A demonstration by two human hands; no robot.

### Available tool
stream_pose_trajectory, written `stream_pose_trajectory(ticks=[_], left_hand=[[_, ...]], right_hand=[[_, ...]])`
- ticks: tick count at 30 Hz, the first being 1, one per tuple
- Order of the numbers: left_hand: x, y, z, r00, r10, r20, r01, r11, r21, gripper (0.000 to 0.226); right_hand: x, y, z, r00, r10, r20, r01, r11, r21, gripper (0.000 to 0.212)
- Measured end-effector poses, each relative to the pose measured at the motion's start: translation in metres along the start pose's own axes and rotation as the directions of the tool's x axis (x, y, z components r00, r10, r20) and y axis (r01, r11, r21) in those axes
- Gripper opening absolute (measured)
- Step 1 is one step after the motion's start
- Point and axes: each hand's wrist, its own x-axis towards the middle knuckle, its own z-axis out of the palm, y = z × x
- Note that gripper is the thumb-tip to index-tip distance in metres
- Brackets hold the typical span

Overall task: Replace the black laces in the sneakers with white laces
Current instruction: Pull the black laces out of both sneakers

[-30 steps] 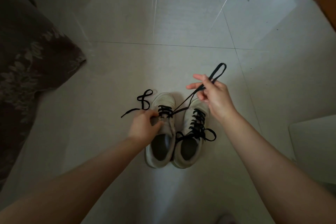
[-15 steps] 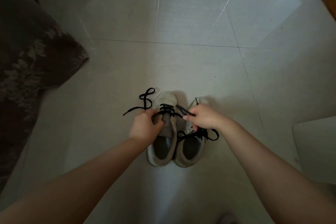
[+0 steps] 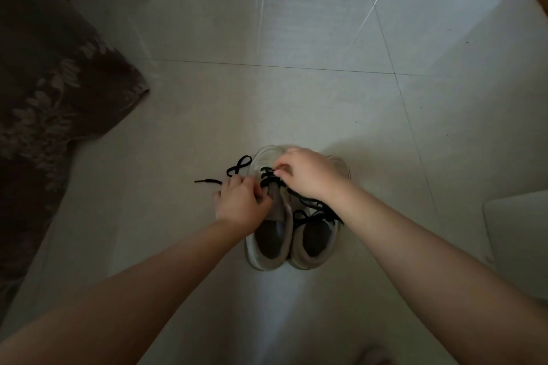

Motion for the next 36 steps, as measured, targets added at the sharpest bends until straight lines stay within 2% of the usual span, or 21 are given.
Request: stream_pose_trajectory(ticks=[3,6,9,11,15,18,20,22,25,28,30,32,33,34,36], left_hand=[[-0.002,-0.003,0.002,0.999,0.014,-0.042,-0.016,0.999,-0.047,0.024],[-0.002,-0.006,0.000,0.999,0.021,-0.041,-0.023,0.999,-0.037,0.041],[-0.004,-0.009,0.002,1.000,-0.003,-0.007,0.003,1.000,-0.018,0.046],[-0.005,-0.011,0.003,1.000,-0.023,0.020,0.024,0.998,-0.050,0.046],[-0.004,-0.009,0.004,0.998,-0.023,0.052,0.035,0.969,-0.243,0.036],[-0.006,-0.005,0.002,0.999,-0.032,0.030,0.039,0.962,-0.271,0.031],[-0.008,-0.003,0.000,1.000,-0.012,0.016,0.016,0.969,-0.248,0.026],[-0.010,-0.001,-0.003,0.999,0.039,0.009,-0.037,0.985,-0.171,0.023],[-0.013,0.001,-0.005,0.991,0.117,0.063,-0.119,0.993,0.024,0.014],[-0.017,-0.003,-0.004,0.989,0.110,0.098,-0.122,0.984,0.127,0.018],[-0.019,-0.006,-0.003,0.990,0.110,0.091,-0.121,0.984,0.129,0.017],[-0.020,-0.007,-0.003,0.988,0.120,0.092,-0.133,0.980,0.146,0.018],[-0.020,-0.007,-0.003,0.988,0.122,0.097,-0.136,0.979,0.154,0.018],[-0.020,-0.006,-0.003,0.987,0.126,0.100,-0.141,0.977,0.159,0.018],[-0.018,-0.004,-0.003,0.986,0.135,0.098,-0.149,0.975,0.162,0.018]], right_hand=[[0.016,-0.008,0.017,0.987,-0.123,0.107,0.126,0.992,-0.015,0.027],[0.026,-0.010,0.024,0.977,-0.184,0.108,0.190,0.980,-0.049,0.026],[0.030,-0.013,0.017,0.966,-0.221,0.137,0.236,0.965,-0.110,0.023],[0.033,-0.015,0.014,0.958,-0.233,0.166,0.262,0.948,-0.179,0.021],[0.034,-0.021,0.020,0.953,-0.187,0.240,0.251,0.929,-0.273,0.020],[0.032,-0.023,0.020,0.955,-0.191,0.227,0.266,0.890,-0.371,0.023],[0.028,-0.024,0.020,0.951,-0.168,0.258,0.258,0.892,-0.371,0.027],[0.026,-0.022,0.022,0.932,-0.104,0.347,0.202,0.944,-0.261,0.028],[0.022,-0.016,0.023,0.915,-0.082,0.395,0.110,0.993,-0.049,0.008],[0.015,-0.005,0.020,0.924,-0.029,0.382,-0.039,0.985,0.170,0.020],[0.007,0.002,0.020,0.929,0.033,0.368,-0.186,0.903,0.388,0.023],[0.000,0.008,0.023,0.925,0.086,0.370,-0.310,0.734,0.604,0.026],[-0.002,0.011,0.025,0.923,0.104,0.370,-0.337,0.682,0.649,0.026],[-0.004,0.013,0.026,0.924,0.118,0.364,-0.341,0.685,0.643,0.025],[-0.004,0.014,0.025,0.938,0.098,0.333,-0.261,0.831,0.491,0.017]])
